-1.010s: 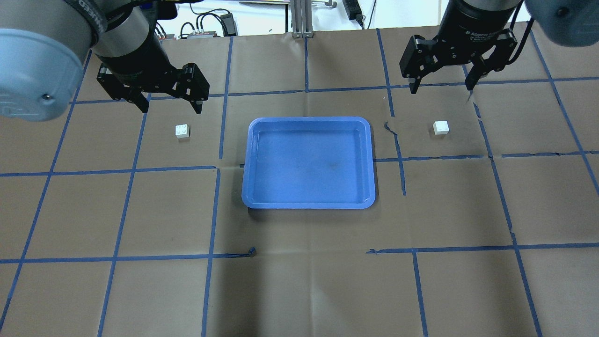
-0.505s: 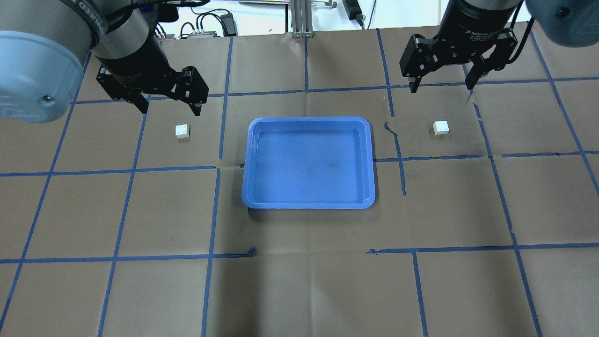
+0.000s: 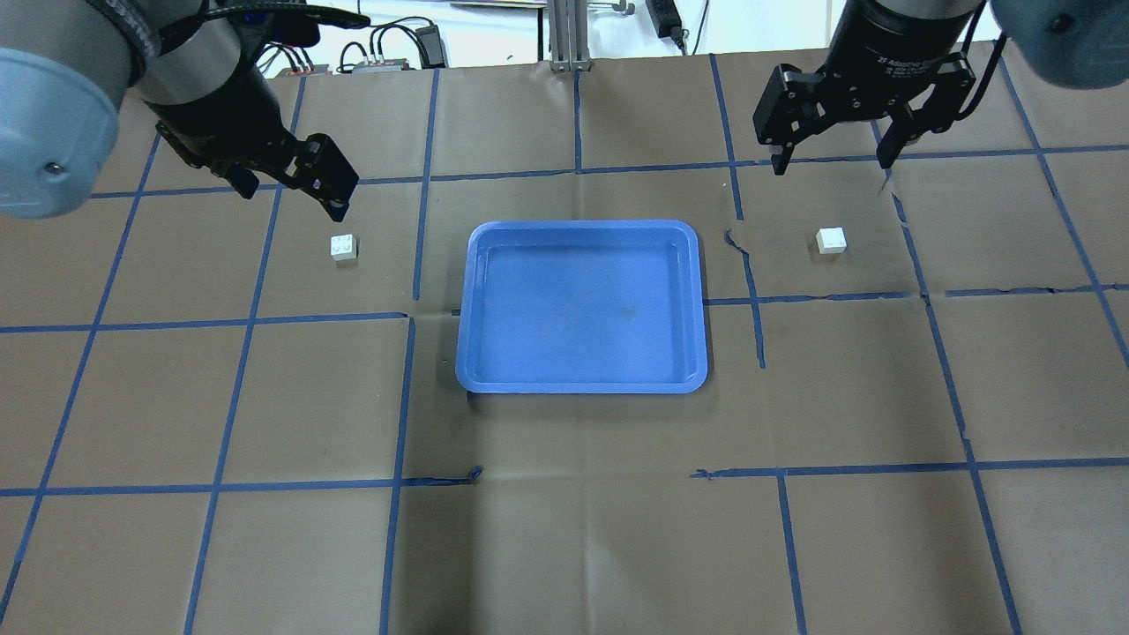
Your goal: Assemble white blocks and place on blue tray
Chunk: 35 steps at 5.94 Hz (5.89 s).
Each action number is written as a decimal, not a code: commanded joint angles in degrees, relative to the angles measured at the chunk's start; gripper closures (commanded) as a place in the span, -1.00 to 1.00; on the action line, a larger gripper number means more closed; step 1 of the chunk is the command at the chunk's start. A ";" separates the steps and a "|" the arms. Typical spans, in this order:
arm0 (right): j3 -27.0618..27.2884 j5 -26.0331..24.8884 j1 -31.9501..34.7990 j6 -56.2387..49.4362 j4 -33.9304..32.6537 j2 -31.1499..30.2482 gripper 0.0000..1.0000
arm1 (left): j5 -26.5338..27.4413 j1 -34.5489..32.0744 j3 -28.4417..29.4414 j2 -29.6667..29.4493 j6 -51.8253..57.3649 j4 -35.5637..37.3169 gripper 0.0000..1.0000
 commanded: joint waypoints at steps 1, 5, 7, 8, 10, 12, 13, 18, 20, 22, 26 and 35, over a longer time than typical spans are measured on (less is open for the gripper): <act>0.00 -0.05 0.00 -0.04 -0.02 0.06 -1.00 | -2.50 1.85 -0.04 -3.60 18.14 2.09 -0.99; 0.00 -0.05 0.00 -0.04 -0.11 0.06 -1.00 | -2.15 9.14 -0.13 -16.59 56.55 14.55 -0.98; 0.00 -0.05 0.00 0.13 -0.11 0.15 -1.00 | -2.50 10.12 -0.56 -23.20 71.27 23.78 -0.98; 0.00 -0.05 0.00 0.22 -0.11 0.15 -1.00 | -2.77 10.12 -0.74 -25.40 72.20 25.65 -0.98; -0.09 -0.13 0.00 -4.14 -0.02 0.06 -1.00 | -5.49 10.64 -2.67 -30.32 72.30 32.50 -0.97; -0.26 -0.66 0.00 -20.06 0.42 0.07 -1.00 | -4.62 11.00 -4.25 -31.65 73.70 32.52 -0.97; 0.00 -0.84 -0.09 -33.05 -0.11 0.15 -1.00 | -4.61 11.00 -4.26 -33.23 73.53 32.52 -0.97; 0.00 -0.05 -10.08 -101.45 -5.30 4.01 -0.99 | -5.05 10.39 -4.08 -30.36 73.53 31.91 0.85; 0.09 7.19 -15.62 -113.63 -5.47 7.07 -0.99 | -5.76 0.61 -3.47 -26.41 72.04 29.54 0.90; 0.09 12.13 -20.27 -121.64 -5.47 13.21 -0.99 | -5.58 -10.12 -3.81 -26.04 60.42 28.83 0.90; 0.18 25.85 -24.96 -123.80 -9.86 26.31 -1.00 | -5.84 -19.50 -8.20 -27.43 51.59 31.89 0.89; 12.92 32.03 -25.93 -122.04 -32.02 31.18 -0.97 | -6.02 -19.94 -9.54 -25.44 47.95 34.99 -0.99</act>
